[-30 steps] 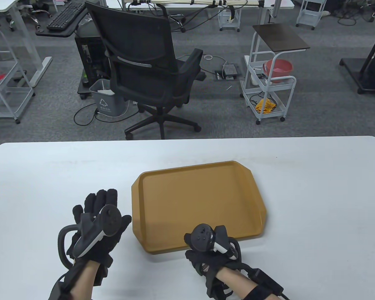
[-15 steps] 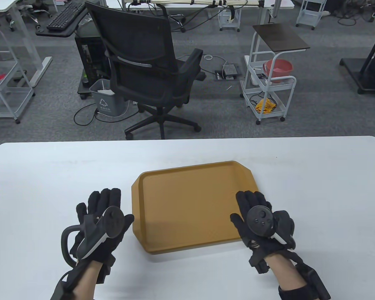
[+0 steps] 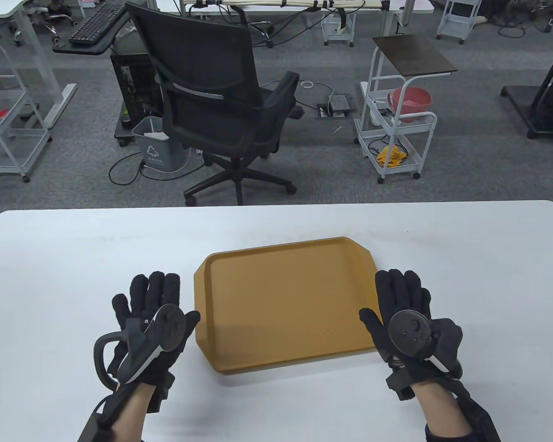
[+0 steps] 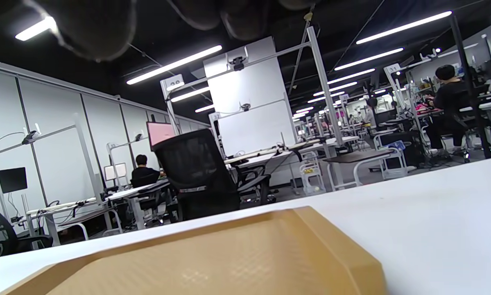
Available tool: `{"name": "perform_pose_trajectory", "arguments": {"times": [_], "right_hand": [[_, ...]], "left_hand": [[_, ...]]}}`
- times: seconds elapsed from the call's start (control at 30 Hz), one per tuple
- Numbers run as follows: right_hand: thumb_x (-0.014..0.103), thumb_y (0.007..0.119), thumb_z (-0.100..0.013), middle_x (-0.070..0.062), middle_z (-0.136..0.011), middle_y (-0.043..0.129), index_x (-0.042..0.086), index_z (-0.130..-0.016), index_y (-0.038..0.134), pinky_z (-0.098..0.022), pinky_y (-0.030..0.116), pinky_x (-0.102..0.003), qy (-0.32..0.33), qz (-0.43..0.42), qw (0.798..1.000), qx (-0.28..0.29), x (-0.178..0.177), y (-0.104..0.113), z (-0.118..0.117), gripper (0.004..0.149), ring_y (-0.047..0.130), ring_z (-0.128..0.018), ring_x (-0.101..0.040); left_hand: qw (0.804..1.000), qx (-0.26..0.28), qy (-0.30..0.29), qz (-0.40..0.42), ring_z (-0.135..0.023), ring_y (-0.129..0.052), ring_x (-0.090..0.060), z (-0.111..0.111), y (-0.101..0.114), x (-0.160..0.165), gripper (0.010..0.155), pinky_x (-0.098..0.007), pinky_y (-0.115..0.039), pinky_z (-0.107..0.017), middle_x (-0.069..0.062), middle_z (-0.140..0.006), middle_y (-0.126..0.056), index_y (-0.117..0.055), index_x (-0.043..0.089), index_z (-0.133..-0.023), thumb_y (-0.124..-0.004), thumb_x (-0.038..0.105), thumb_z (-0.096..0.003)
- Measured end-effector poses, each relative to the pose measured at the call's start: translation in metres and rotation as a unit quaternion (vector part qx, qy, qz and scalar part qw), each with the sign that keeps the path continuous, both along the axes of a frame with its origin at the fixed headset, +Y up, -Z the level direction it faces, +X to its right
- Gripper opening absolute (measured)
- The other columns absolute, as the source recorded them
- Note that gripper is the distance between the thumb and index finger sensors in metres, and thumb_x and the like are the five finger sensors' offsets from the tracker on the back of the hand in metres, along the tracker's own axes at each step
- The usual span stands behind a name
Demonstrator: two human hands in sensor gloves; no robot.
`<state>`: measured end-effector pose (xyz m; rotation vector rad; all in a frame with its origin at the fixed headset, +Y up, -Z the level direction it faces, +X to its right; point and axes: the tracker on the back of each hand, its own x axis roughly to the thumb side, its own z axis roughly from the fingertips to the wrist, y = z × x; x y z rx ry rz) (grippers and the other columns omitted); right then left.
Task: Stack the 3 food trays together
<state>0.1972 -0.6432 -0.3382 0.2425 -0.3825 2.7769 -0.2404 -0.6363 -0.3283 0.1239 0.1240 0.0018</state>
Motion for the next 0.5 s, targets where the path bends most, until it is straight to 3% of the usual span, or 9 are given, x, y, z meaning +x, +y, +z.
{"name": "perform_pose_trajectory", "arguments": {"times": [0.5], "right_hand": [[0.051,0.064,-0.055,-0.023,-0.12,0.032,0.017,-0.114,0.034,-0.073,0.031,-0.065,0.005,0.0,1.0,-0.024,-0.0017,-0.007,-0.0049,0.075,0.023,-0.108,-0.051]], "left_hand": [[1.0,-0.006,0.0,0.002,-0.123,-0.028,-0.034,-0.0006,0.0014,-0.0004,0.083,-0.065,-0.031,-0.084,0.005,-0.128,-0.025,-0.023,0.039,-0.115,-0.057,0.071,-0.046]]}}
